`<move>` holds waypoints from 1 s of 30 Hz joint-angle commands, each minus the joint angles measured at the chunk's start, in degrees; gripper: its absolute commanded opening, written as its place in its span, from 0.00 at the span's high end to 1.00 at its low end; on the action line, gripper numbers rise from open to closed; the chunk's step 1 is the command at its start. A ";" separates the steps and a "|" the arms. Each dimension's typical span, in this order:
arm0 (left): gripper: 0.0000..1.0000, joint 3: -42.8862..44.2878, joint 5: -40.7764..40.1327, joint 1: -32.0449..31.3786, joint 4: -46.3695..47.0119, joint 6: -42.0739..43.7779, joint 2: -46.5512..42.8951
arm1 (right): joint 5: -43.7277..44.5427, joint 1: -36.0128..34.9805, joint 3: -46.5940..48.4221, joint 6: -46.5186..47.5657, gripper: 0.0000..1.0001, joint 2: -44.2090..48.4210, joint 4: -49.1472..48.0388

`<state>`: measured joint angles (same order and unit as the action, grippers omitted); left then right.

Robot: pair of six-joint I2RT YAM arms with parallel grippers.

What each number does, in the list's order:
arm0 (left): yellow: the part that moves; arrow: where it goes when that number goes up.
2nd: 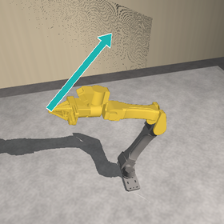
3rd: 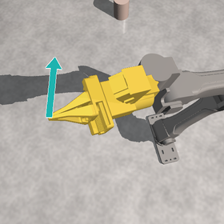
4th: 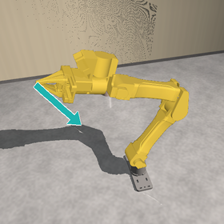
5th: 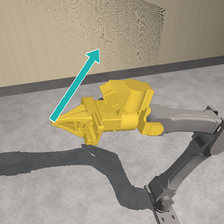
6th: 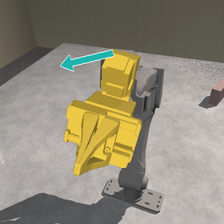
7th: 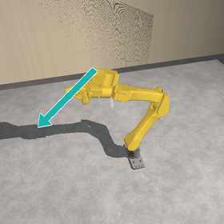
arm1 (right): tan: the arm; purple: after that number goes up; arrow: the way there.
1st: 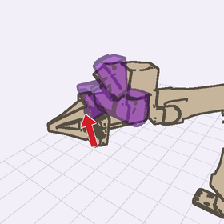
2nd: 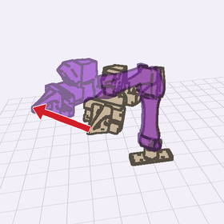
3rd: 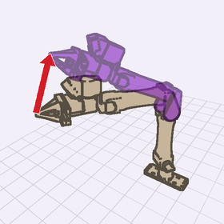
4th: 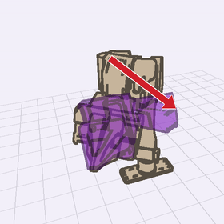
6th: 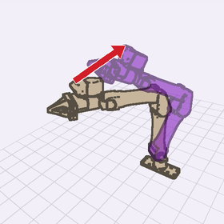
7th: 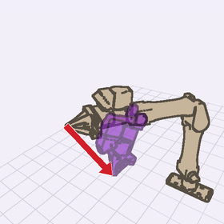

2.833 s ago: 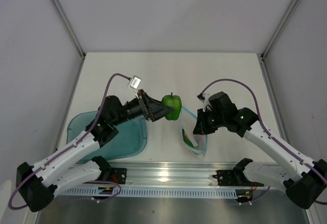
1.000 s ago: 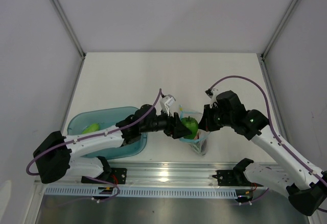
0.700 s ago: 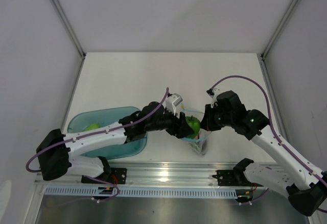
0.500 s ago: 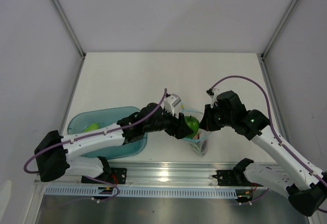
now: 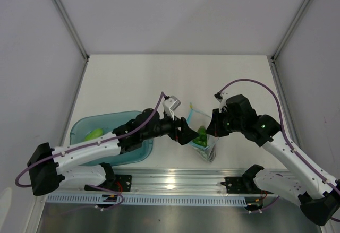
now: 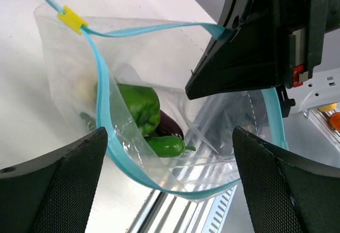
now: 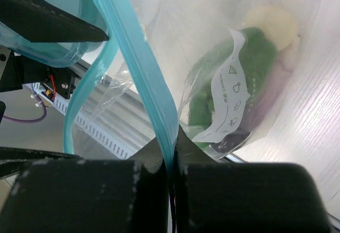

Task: Place the food in the zip-top bag and seal the zipper
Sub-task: Place the fake vegetable in the zipper food storage bag, then pick up the fake vegetable from the bin.

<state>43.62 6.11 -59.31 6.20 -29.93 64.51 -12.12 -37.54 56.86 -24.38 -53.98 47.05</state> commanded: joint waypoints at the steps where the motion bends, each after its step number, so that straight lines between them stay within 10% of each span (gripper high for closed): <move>1: 0.00 -1.77 -3.19 -0.46 3.56 0.49 -4.21 | -0.71 0.01 1.85 0.56 1.00 1.24 -1.61; 15: 0.01 -2.84 -37.98 0.07 -11.63 -6.35 -22.05 | -1.41 0.45 1.15 3.81 0.99 1.50 -0.99; 30: 0.12 -1.78 -36.43 29.76 -50.31 -36.24 -30.32 | 2.19 0.63 0.44 1.70 1.00 2.56 -0.73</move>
<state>41.25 -29.06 -32.40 -34.74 -57.63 34.20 -11.16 -37.19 56.82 -22.46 -52.77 46.94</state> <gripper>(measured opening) 0.887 0.003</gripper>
